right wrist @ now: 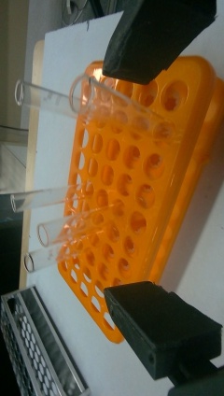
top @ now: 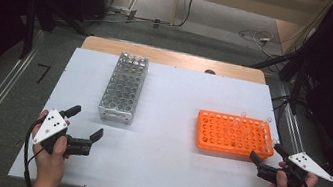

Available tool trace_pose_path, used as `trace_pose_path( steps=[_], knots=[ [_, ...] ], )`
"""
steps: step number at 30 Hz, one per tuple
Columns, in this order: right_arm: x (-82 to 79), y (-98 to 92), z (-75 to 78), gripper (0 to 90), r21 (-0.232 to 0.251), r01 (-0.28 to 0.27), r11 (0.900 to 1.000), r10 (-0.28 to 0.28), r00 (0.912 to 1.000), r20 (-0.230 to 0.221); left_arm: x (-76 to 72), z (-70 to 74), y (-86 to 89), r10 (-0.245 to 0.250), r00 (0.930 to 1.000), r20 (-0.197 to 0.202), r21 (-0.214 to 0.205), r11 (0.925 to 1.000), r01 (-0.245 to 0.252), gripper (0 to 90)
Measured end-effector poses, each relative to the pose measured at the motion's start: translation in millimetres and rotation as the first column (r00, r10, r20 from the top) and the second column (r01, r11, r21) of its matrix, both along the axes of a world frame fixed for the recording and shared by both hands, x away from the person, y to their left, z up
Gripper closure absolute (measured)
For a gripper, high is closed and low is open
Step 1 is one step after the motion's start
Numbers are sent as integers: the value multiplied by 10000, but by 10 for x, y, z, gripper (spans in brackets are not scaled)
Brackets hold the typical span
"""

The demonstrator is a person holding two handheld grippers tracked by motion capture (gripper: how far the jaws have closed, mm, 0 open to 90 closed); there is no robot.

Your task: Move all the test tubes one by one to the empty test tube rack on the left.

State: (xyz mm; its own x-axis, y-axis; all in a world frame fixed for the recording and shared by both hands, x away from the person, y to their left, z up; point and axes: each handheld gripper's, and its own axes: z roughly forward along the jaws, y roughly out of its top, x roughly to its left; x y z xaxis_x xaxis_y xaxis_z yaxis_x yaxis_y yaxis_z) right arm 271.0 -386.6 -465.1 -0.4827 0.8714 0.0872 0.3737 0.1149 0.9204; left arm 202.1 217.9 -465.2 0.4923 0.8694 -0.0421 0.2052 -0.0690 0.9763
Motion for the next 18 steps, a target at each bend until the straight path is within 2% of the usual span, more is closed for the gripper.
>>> trace_pose_path(
  steps=[1, 5, 6, 7, 8, 9, 10, 12, 14, 15, 18],
  knots=[
    [27, -35, -9, 0, 57, 263, 9996, -262, 9996, -109, 3, 0, -1, 4, 10000, -11, -4, 10000, -4, 0],
    [75, -63, -39, 39, 127, 656, 9978, -650, 9970, -412, 9, -9, -15, -102, 9999, -64, -60, 9999, 101, 0],
    [123, -88, -74, 117, 282, 866, 9958, -847, 9944, -635, 7, -10, -25, -111, 9999, -93, -12, 9999, 111, 0],
    [123, -88, -74, 117, 282, 866, 9958, -847, 9944, -635, 5, -11, -29, -125, 9999, -90, 28, 9999, 125, 0],
    [164, -99, -101, 206, 195, 1169, 9930, -1150, 9901, -801, 2, -11, -34, -161, 9998, -86, 40, 9999, 162, 0],
    [164, -99, -101, 206, 195, 1169, 9930, -1150, 9901, -801, 0, -10, -35, -169, 9998, -86, 67, 9998, 170, 0],
    [198, -102, -126, 302, 160, 1367, 9905, -1346, 9865, -937, -2, -9, -38, -165, 9998, -90, 80, 9998, 166, 0],
    [227, -102, -151, 401, 94, 1585, 9873, -1567, 9823, -1028, -9, -4, -33, -181, 9998, -67, 40, 9998, 182, 0],
    [237, -95, -167, 468, 4, 1808, 9835, -1797, 9780, -1062, -10, -3, -32, -170, 9998, -71, 10, 9999, 171, 0],
    [237, -95, -167, 468, 4, 1808, 9835, -1797, 9780, -1062, -9, -4, -31, -177, 9998, -66, -20, 9998, 177, 0],
    [245, -74, -184, 566, -169, 1883, 9820, -1891, 9772, -966, 3, -7, -37, -167, 9998, -115, 3, 9999, 168, 0]
  ],
)
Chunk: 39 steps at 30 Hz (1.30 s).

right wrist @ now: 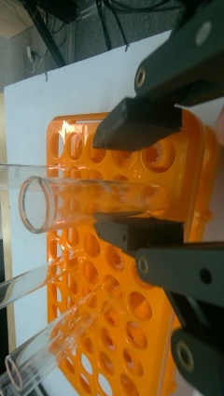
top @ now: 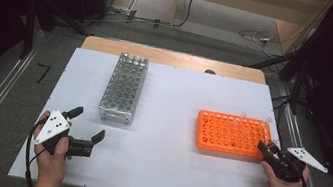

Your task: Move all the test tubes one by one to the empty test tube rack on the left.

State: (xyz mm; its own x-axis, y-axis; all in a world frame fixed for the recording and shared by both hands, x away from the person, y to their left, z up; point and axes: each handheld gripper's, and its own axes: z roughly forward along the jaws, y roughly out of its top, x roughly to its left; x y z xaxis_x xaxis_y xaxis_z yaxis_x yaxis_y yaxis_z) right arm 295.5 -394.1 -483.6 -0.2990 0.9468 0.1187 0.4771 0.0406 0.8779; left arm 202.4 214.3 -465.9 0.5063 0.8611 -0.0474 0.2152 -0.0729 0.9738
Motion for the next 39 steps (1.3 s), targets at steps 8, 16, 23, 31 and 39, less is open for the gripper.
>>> trace_pose_path(
  steps=[8, 16, 23, 31, 39],
  knots=[
    [10, 8, -33, 633, -66, -184, 9998, 185, 9997, 146, 4, -8, -50, -105, 9999, -83, 144, 9998, 106, 0],
    [-4, 44, -21, 736, -362, -535, 9979, 542, 9983, 206, 6, -14, -97, -298, 9993, -213, 147, 9994, 301, 0],
    [-58, 17, 106, 736, -315, -512, 9982, 528, 9972, 536, 1, 6, -110, -450, 9988, -182, 79, 9989, 452, 0],
    [-226, 120, 377, 736, -617, -612, 9962, 675, 9921, 1055, -5, 33, -148, -804, 9966, -188, -165, 9966, 801, 0],
    [-386, 337, 516, 736, -543, -1511, 9870, 1563, 9819, 1073, -21, 96, -253, -1288, 9915, -199, -144, 9916, 1285, 0]
  ],
)
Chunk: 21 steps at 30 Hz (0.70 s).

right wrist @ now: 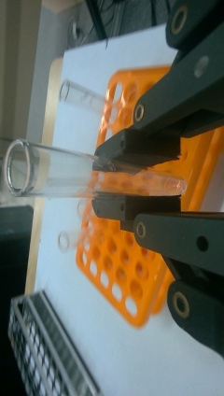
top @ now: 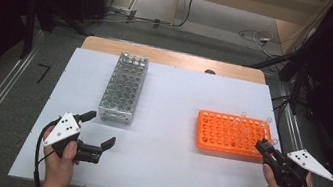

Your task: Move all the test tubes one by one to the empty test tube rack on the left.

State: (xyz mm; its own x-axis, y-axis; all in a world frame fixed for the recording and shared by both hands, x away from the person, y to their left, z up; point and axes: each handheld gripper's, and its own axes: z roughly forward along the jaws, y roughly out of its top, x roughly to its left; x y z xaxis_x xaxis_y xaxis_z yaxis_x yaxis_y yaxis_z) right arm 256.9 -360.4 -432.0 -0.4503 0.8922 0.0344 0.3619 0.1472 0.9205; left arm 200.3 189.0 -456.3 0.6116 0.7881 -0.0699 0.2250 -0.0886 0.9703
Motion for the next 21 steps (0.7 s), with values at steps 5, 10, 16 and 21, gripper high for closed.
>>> trace_pose_path(
  steps=[5, 10, 16, 21],
  knots=[
    [-127, 249, 85, 735, 82, -987, 9951, 987, 9951, 20, -10, 33, -82, -228, 9997, -58, 101, 9997, 229, 0],
    [-204, 475, 109, 735, 71, -1730, 9849, 1729, 9849, 78, -24, 72, -145, -329, 9994, -144, -36, 9995, 328, 0],
    [-262, 735, 81, 735, -62, -2530, 9675, 2530, 9675, 13, -46, 112, -277, -417, 9989, -205, 68, 9991, 418, 9],
    [-291, 915, 35, 735, -258, -3028, 9527, 3027, 9530, -93, -58, 148, -391, -705, 9967, -406, 14, 9975, 706, 13]
  ],
)
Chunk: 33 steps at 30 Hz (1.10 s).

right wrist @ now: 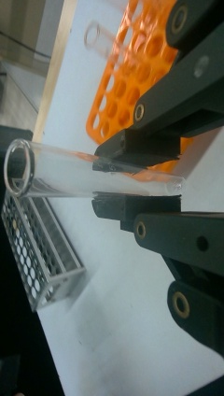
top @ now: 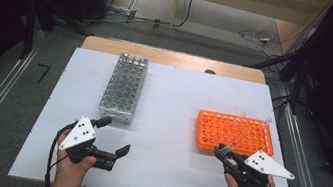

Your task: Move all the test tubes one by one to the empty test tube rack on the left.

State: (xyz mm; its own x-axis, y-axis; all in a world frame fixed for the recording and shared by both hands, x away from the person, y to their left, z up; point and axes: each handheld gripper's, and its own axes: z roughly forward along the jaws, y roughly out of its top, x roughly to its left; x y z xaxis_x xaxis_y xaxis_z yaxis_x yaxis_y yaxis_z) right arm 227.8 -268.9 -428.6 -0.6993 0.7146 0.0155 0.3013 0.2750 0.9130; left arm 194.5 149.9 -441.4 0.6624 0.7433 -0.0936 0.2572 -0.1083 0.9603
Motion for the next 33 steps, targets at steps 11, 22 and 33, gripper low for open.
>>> trace_pose_path(
  steps=[11, 22, 33],
  knots=[
    [-71, 460, -115, 735, -535, -1125, 9922, 1117, 9936, -163, -22, 74, -287, 2, 9987, -501, 122, 9999, 4, 227],
    [-134, 843, -211, 736, -933, -1903, 9773, 1882, 9816, -313, -42, 125, -655, -1300, 9858, -1060, 77, 9913, 1316, 399],
    [-192, 1031, -260, 736, -1402, -2277, 9636, 2247, 9737, -377, -72, 132, -902, -2192, 9675, -1260, 121, 9749, 2224, 498]
  ],
)
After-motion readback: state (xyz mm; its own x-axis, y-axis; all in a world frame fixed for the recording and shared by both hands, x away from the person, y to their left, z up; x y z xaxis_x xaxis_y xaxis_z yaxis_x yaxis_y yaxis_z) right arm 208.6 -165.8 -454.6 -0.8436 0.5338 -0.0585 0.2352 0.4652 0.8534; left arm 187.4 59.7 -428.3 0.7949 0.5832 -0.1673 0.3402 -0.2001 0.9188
